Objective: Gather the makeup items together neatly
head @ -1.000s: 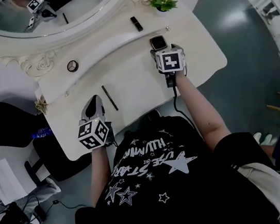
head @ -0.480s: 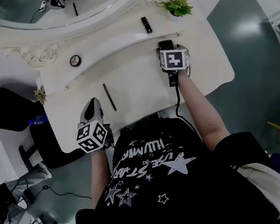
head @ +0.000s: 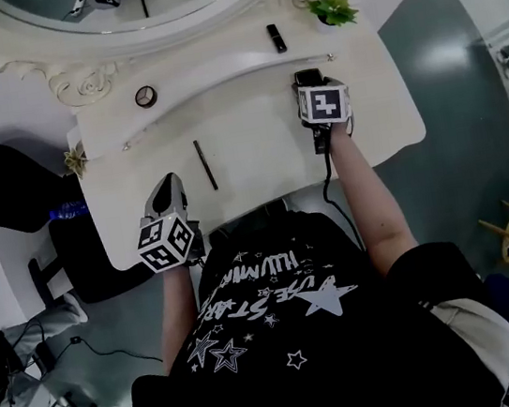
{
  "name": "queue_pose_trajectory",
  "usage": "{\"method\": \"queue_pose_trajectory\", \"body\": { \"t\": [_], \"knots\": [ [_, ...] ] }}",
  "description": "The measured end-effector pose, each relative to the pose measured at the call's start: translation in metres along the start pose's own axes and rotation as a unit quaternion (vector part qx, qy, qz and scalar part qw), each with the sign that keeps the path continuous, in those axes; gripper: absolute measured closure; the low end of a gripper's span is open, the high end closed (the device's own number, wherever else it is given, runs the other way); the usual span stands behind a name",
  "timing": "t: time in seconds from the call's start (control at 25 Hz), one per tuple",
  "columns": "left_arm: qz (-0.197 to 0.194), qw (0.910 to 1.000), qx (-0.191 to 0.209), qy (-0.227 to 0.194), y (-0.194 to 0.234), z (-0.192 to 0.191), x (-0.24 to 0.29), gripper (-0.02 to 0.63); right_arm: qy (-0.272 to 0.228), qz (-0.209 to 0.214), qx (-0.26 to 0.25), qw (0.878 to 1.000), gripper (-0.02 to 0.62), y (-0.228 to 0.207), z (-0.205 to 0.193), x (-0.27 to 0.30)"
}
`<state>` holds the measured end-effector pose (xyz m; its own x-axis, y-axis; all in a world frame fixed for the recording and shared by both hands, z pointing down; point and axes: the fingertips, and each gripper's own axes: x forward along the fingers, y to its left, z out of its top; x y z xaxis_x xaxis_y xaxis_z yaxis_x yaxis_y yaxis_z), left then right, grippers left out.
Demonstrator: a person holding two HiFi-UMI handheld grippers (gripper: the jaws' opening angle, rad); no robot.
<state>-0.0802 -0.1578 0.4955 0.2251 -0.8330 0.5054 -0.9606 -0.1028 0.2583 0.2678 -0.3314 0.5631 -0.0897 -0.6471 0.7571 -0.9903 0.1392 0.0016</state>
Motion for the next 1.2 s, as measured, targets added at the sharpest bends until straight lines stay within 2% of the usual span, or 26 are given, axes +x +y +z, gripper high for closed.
{"method": "queue_pose_trajectory", "body": {
  "t": [0.16,0.64,1.2],
  "knots": [
    [-0.017,0.9999,0.004,-0.001,0.007,0.002,-0.007,0.606,-0.015,0.001,0.006,1.000,0.244,0.017,-0.002,-0.021],
    [-0.052,0.9985,0.017,-0.009,0.040,0.012,-0.026,0.604,-0.033,0.025,-0.004,0.999,0.244,0.104,-0.017,-0.063],
    [-0.073,0.9973,0.013,0.002,0.078,-0.003,-0.051,0.606,-0.010,0.051,-0.026,0.998,0.242,0.197,-0.065,-0.077]
  ]
}}
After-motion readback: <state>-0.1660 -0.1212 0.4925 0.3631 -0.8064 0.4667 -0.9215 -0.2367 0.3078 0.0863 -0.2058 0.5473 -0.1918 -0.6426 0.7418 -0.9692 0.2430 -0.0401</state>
